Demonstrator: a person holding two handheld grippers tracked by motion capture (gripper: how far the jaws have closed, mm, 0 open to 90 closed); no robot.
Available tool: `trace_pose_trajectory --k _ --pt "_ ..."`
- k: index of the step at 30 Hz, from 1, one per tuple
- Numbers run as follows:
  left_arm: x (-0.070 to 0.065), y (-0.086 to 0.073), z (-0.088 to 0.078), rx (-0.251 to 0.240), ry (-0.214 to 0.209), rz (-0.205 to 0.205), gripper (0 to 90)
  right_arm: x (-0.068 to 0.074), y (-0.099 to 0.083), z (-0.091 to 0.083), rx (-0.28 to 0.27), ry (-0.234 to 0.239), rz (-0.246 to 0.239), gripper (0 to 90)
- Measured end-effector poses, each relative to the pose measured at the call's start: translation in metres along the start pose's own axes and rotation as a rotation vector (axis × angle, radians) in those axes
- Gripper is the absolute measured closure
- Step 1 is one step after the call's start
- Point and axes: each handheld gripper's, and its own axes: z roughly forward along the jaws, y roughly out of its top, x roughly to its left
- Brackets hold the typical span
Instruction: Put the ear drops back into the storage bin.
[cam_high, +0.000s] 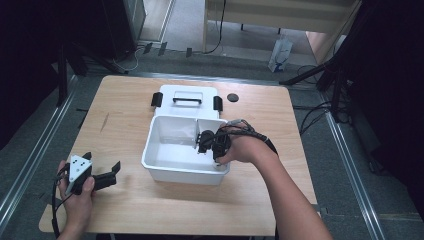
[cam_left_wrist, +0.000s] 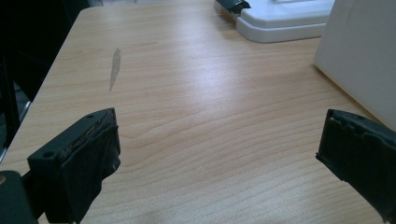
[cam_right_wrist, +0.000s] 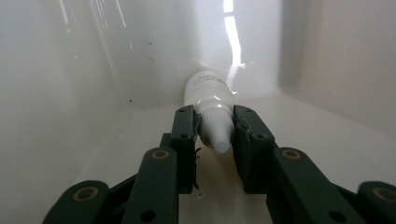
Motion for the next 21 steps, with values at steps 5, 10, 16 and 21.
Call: trace_pose_trajectory --k 5,10,16,21 --pt "0.0 0.0 0.0 0.003 0.0 0.001 0.0 -0.001 0.0 0.001 -0.001 0.01 0.003 71.7" --pt "0.0 0.0 0.0 0.004 -0.002 0.003 0.0 -0.001 -0.002 0.001 -0.012 0.007 0.005 71.0" --pt "0.0 0.0 0.0 0.004 -0.004 0.004 0.0 -0.002 -0.005 -0.004 -0.036 0.021 0.013 66.4" --pt "0.0 0.0 0.0 0.004 -0.004 0.004 0.0 -0.003 -0.008 -0.019 -0.106 0.04 0.039 56.4"
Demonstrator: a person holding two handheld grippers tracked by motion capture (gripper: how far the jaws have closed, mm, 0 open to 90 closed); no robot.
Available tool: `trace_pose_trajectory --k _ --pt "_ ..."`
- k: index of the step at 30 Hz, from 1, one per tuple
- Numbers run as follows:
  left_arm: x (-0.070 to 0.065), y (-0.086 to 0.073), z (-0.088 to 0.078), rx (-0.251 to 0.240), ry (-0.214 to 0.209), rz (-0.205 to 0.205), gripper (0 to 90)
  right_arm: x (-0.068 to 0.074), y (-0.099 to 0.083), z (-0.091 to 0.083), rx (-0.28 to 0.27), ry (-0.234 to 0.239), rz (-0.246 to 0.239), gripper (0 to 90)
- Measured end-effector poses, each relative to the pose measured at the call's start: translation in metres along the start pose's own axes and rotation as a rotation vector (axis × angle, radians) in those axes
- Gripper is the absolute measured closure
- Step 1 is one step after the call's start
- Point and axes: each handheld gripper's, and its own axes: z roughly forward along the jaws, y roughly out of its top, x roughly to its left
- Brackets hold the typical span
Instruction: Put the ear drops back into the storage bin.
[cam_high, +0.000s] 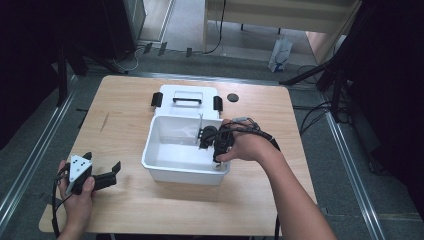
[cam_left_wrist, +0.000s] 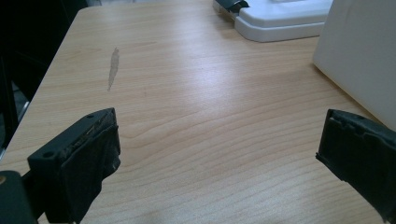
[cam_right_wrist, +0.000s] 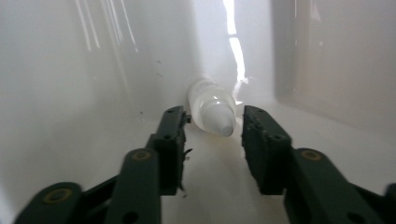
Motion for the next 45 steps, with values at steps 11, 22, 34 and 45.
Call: trace_pose_trajectory --k 11,22,34,45 --pt "0.0 0.0 0.0 0.0 -0.002 0.0 0.0 -0.001 -0.004 -0.036 -0.088 -0.025 0.039 36.8" --pt "0.0 0.0 0.0 0.002 -0.003 0.002 0.0 -0.002 -0.024 -0.071 -0.149 -0.055 0.127 0.0" --pt "0.0 0.0 0.0 0.002 -0.001 0.003 0.0 -0.011 -0.064 -0.073 -0.152 -0.104 0.238 0.0" --pt "-0.001 0.0 0.0 -0.003 0.001 0.003 0.0 -0.013 -0.098 -0.049 -0.165 -0.09 0.303 0.0"
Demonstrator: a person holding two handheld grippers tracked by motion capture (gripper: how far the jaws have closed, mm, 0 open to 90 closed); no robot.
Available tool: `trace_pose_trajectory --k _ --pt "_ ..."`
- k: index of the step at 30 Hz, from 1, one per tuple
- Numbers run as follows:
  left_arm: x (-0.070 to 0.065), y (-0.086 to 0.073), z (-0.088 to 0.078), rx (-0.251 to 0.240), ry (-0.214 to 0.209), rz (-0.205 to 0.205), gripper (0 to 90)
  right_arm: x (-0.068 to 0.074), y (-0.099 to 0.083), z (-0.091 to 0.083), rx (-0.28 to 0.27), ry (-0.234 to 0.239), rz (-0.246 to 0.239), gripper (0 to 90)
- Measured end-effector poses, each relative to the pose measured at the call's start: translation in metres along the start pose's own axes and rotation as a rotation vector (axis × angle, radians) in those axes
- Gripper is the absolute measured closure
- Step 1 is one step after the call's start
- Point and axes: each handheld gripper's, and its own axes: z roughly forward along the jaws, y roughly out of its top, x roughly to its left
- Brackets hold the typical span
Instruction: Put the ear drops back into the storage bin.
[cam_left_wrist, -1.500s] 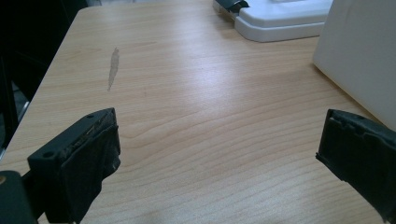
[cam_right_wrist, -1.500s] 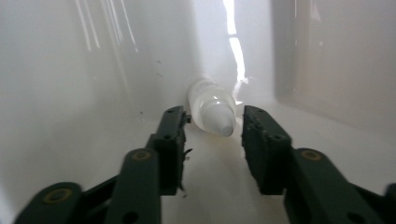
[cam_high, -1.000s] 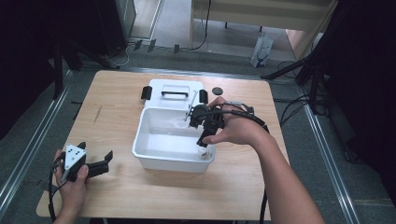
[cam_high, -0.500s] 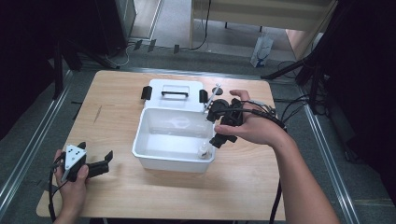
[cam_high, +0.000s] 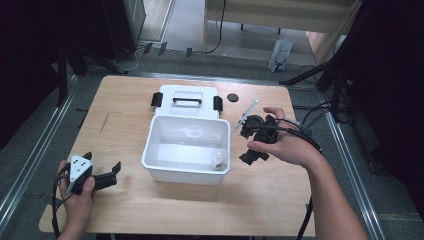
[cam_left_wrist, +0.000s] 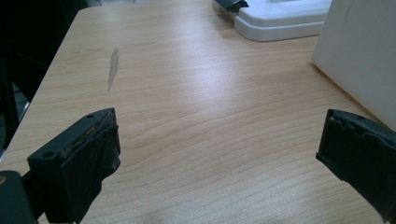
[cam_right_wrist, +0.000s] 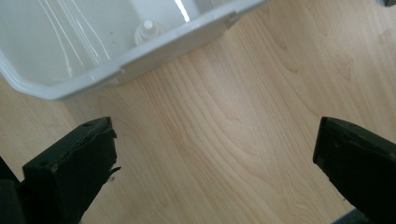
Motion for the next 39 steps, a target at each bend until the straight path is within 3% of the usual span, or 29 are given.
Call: trace_pose_trajectory --k 9,15,19,28,39 --pt "0.0 0.0 0.0 0.003 0.002 0.005 0.0 -0.003 -0.039 0.028 -0.013 -0.003 0.058 0.5" --pt "-0.001 0.0 0.0 0.004 0.002 0.006 0.0 -0.001 -0.069 0.048 -0.108 -0.023 0.143 0.5" --pt "-0.001 0.0 0.0 0.005 0.0 0.016 0.0 0.002 -0.09 0.062 -0.177 -0.076 0.203 0.4" --pt "-0.001 0.0 0.0 0.004 0.001 0.015 0.0 0.007 -0.133 0.089 -0.299 -0.095 0.36 0.4" --pt "-0.002 0.0 -0.001 0.005 0.0 0.016 0.0 0.018 -0.187 0.109 -0.526 -0.162 0.555 0.5"
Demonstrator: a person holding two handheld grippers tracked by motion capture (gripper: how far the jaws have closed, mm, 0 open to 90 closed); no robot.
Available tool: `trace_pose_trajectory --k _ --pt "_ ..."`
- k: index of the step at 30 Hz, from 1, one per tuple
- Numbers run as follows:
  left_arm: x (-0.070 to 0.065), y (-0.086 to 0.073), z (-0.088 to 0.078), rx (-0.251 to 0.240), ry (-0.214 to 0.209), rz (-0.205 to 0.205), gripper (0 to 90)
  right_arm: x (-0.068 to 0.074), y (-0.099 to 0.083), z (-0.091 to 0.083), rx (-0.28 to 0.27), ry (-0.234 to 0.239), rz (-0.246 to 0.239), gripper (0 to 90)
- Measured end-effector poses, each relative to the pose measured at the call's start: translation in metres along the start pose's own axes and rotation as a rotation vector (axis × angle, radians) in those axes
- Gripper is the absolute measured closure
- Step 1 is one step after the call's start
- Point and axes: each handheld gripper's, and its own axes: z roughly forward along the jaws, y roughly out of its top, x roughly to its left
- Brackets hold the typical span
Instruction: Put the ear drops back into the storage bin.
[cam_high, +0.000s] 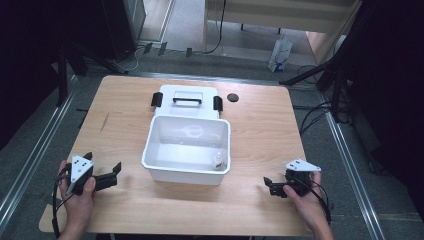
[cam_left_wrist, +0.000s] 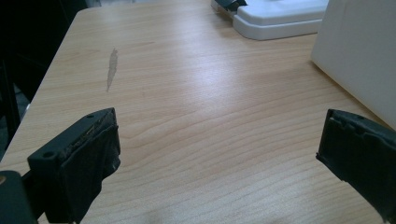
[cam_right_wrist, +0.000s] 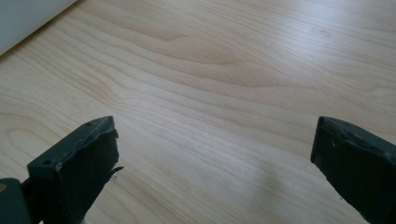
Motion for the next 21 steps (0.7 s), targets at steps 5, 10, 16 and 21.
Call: trace_pose_trajectory --k 5,10,16,21 --pt "0.0 0.0 0.0 0.0 0.001 -0.001 0.0 -0.011 -0.019 -0.009 -0.067 -0.018 0.067 0.5" --pt "0.0 0.0 0.0 -0.002 0.003 -0.002 0.0 -0.016 -0.038 -0.022 -0.12 -0.008 0.088 0.5" --pt "0.0 0.0 0.0 -0.001 0.005 -0.001 0.0 -0.022 -0.054 -0.035 -0.201 -0.041 0.148 0.5" --pt "0.001 0.0 0.0 -0.004 0.003 -0.011 0.0 -0.025 -0.059 -0.038 -0.27 -0.099 0.221 0.5"
